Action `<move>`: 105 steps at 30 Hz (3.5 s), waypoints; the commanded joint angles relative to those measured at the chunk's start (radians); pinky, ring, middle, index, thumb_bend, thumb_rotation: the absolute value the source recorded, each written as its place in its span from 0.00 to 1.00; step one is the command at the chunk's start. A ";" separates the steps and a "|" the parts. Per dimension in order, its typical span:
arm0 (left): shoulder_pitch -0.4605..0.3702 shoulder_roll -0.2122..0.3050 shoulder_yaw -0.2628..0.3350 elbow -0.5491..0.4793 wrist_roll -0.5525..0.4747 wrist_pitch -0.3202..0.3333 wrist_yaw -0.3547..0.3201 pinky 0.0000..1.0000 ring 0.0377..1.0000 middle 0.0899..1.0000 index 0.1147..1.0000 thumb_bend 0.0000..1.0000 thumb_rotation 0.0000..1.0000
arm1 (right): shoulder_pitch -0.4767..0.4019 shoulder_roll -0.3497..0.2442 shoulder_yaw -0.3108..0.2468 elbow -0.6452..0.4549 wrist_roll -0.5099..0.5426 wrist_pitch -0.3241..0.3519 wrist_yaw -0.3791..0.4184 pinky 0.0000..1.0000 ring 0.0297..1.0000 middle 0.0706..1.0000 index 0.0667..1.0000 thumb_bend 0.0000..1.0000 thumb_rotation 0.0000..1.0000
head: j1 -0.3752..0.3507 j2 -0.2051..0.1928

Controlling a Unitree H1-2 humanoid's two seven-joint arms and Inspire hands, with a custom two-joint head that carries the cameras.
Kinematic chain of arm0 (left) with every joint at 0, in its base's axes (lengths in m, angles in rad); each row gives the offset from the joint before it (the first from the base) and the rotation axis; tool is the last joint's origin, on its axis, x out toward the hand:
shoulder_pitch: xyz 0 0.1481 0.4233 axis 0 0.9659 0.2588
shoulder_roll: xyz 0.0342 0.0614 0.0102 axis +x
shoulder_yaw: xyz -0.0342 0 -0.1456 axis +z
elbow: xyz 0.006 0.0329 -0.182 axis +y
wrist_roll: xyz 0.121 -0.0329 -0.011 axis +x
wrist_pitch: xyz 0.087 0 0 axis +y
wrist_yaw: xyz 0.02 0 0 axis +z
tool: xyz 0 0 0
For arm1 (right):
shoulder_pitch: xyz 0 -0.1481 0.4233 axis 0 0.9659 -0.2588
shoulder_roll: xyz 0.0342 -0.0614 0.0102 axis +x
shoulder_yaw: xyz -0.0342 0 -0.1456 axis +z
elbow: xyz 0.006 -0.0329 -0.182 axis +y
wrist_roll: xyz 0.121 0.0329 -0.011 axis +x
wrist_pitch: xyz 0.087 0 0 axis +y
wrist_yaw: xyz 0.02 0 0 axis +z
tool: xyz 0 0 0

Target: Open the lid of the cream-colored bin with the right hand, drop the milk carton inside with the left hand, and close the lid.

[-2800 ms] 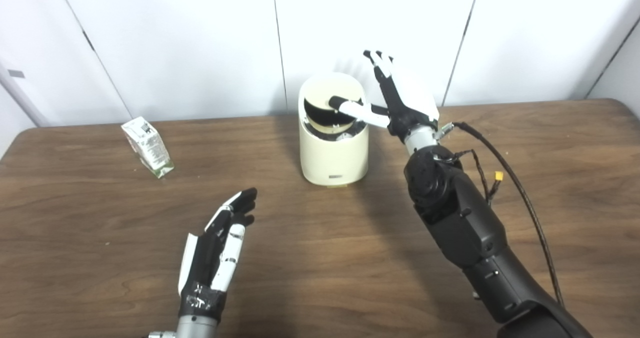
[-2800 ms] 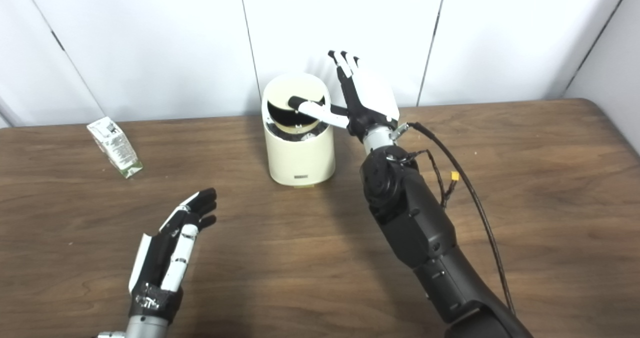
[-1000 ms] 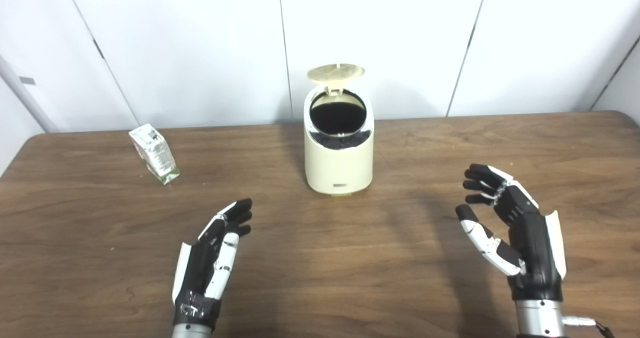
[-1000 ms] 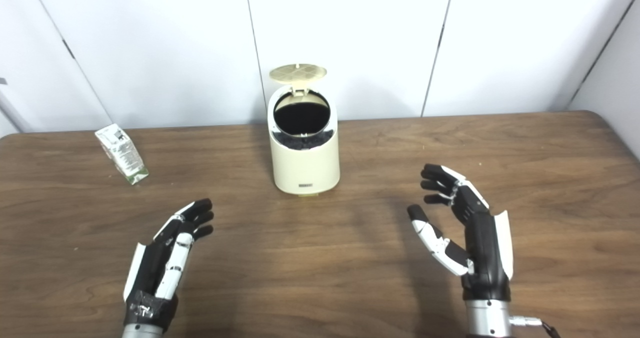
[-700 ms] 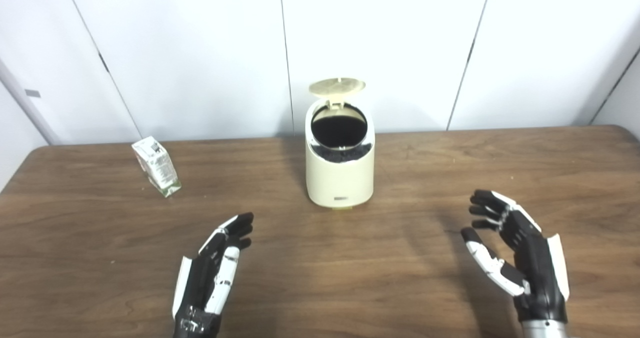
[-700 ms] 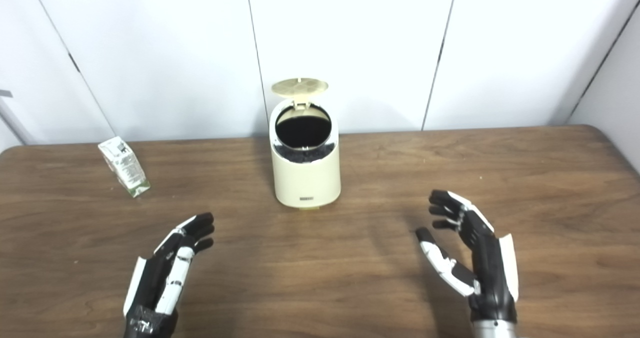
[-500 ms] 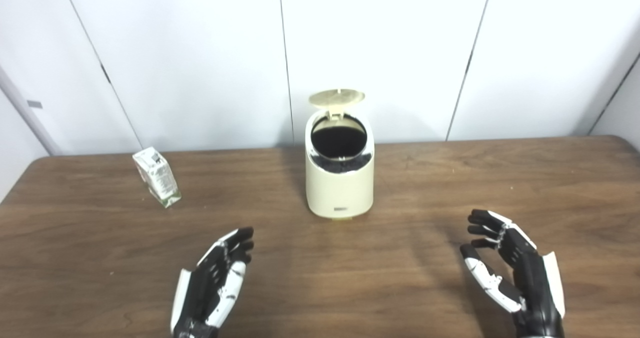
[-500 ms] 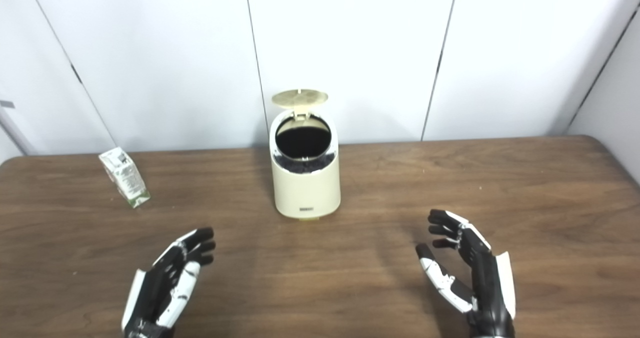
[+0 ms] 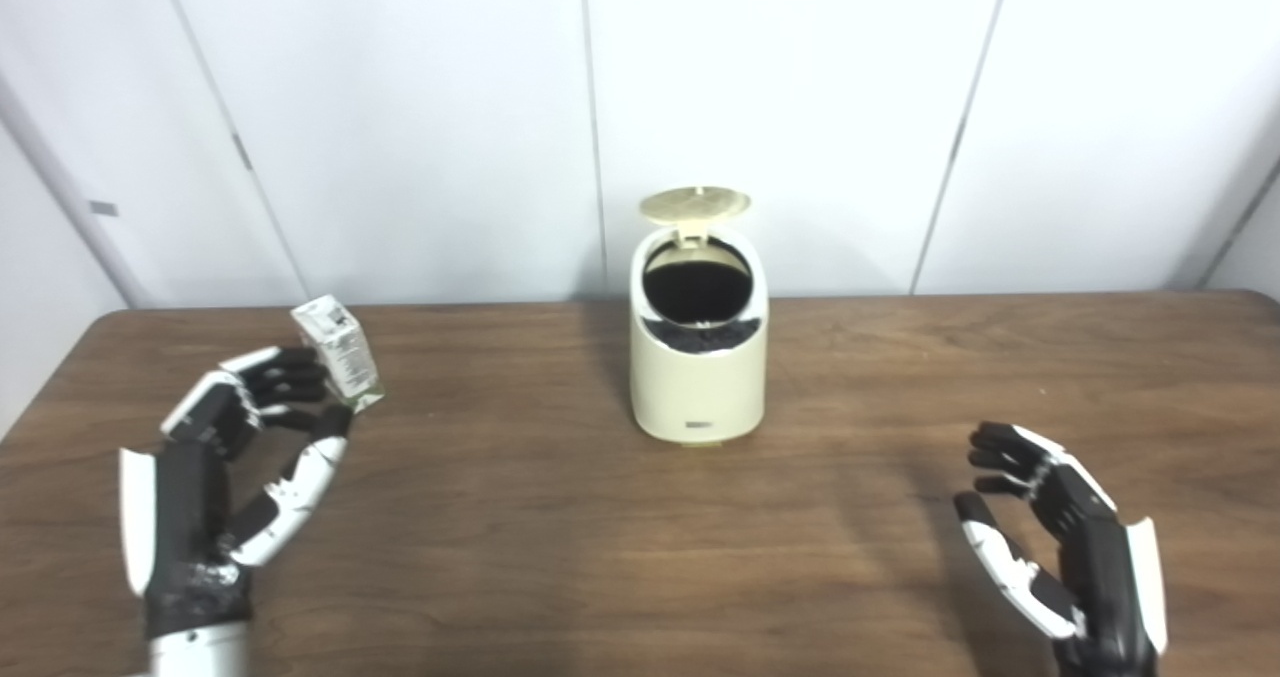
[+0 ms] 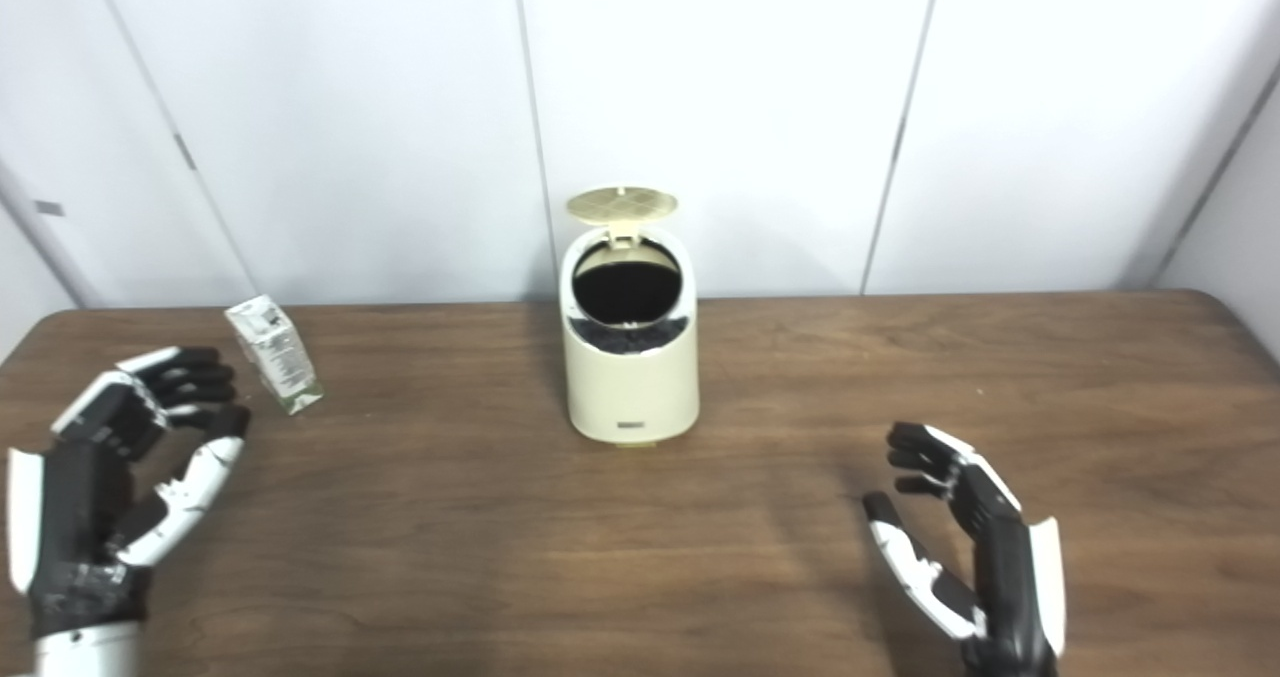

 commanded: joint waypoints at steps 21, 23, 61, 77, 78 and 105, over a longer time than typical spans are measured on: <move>-0.138 0.093 -0.002 0.063 0.041 0.228 -0.022 0.74 0.82 0.84 0.88 0.88 0.47 | -0.010 -0.112 -0.113 0.051 0.210 0.049 0.073 0.58 0.67 0.68 0.65 0.21 0.22 | 0.424 -0.034; -0.138 0.080 -0.019 0.070 0.075 0.226 -0.010 0.73 0.81 0.84 0.88 0.88 0.50 | -0.014 -0.121 -0.124 0.048 0.214 0.069 0.078 0.57 0.67 0.67 0.65 0.22 0.25 | 0.459 -0.042; -0.282 0.172 -0.076 0.324 0.115 0.318 -0.036 0.87 0.95 0.96 0.98 0.96 0.46 | -0.022 -0.143 -0.135 0.093 0.192 0.070 0.121 0.57 0.66 0.67 0.65 0.27 0.35 | 0.505 -0.096; -0.393 0.197 -0.093 0.486 0.094 0.310 -0.030 0.82 0.93 0.98 1.00 0.99 0.43 | -0.019 -0.141 -0.130 0.086 0.199 0.079 0.136 0.58 0.67 0.67 0.66 0.26 0.31 | 0.488 -0.106; -0.397 0.197 -0.094 0.490 0.094 0.307 -0.028 0.83 0.94 0.98 1.00 0.99 0.43 | -0.018 -0.141 -0.131 0.085 0.197 0.079 0.136 0.58 0.66 0.67 0.66 0.26 0.32 | 0.486 -0.104; -0.509 0.264 -0.140 0.671 0.154 0.368 -0.034 0.78 0.90 0.94 0.98 1.00 0.35 | 0.001 -0.137 -0.133 0.075 0.219 0.075 0.152 0.59 0.65 0.65 0.65 0.27 0.30 | 0.462 -0.103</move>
